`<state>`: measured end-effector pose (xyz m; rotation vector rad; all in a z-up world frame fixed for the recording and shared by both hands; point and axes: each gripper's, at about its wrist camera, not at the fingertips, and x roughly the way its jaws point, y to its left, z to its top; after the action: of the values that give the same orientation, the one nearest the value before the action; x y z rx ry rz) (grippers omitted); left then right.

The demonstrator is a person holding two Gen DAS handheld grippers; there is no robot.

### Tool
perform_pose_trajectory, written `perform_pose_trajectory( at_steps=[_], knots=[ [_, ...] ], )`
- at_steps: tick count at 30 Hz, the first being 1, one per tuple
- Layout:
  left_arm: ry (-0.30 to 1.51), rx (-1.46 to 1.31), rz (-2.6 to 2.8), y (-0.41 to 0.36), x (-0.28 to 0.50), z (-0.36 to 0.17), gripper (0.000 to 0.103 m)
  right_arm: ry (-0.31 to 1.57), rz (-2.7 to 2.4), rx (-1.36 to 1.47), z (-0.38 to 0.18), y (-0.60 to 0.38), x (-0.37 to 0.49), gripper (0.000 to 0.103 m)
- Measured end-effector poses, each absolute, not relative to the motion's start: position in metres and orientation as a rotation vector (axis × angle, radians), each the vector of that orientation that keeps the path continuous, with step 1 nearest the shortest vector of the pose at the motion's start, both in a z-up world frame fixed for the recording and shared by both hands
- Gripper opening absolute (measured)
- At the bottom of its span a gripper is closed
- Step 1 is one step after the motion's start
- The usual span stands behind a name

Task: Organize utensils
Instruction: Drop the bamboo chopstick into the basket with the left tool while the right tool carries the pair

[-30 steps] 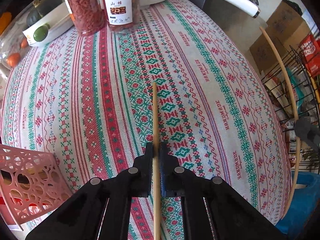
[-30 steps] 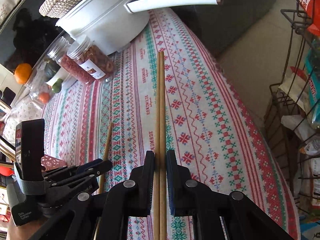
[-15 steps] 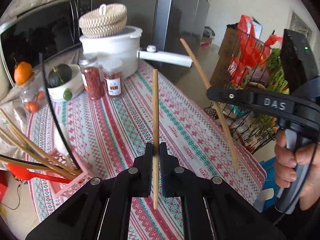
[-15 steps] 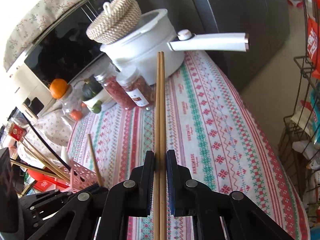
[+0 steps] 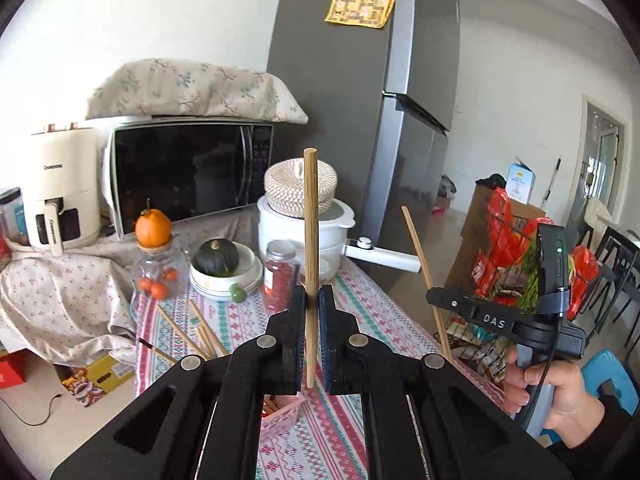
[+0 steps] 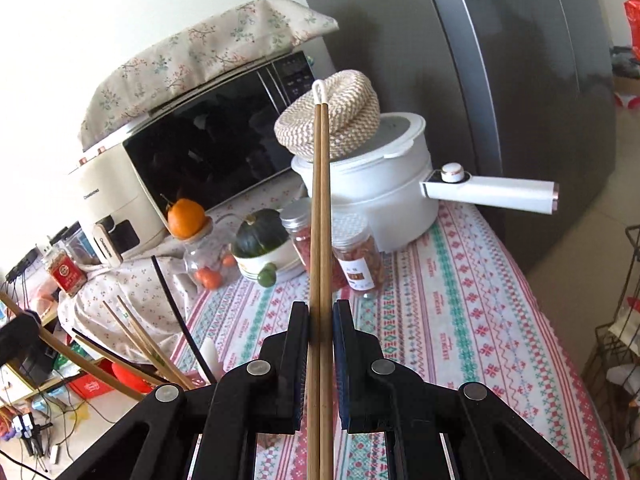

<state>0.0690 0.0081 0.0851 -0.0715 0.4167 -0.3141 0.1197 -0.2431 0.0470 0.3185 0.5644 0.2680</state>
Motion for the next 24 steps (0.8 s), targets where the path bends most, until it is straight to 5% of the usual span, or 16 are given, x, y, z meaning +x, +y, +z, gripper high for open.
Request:
perform_pose_trajectory(
  at_steps=[21, 24],
  knots=[
    [0.65, 0.001, -0.246, 0.021, 0.116, 0.005, 0.008, 0.497, 0.317, 0.291, 0.046, -0.188, 0.118, 0.01],
    [0.72, 0.022, -0.256, 0.017, 0.121, -0.008, 0.024, 0.442, 0.315, 0.297, 0.048, -0.181, 0.113, 0.01]
  ],
)
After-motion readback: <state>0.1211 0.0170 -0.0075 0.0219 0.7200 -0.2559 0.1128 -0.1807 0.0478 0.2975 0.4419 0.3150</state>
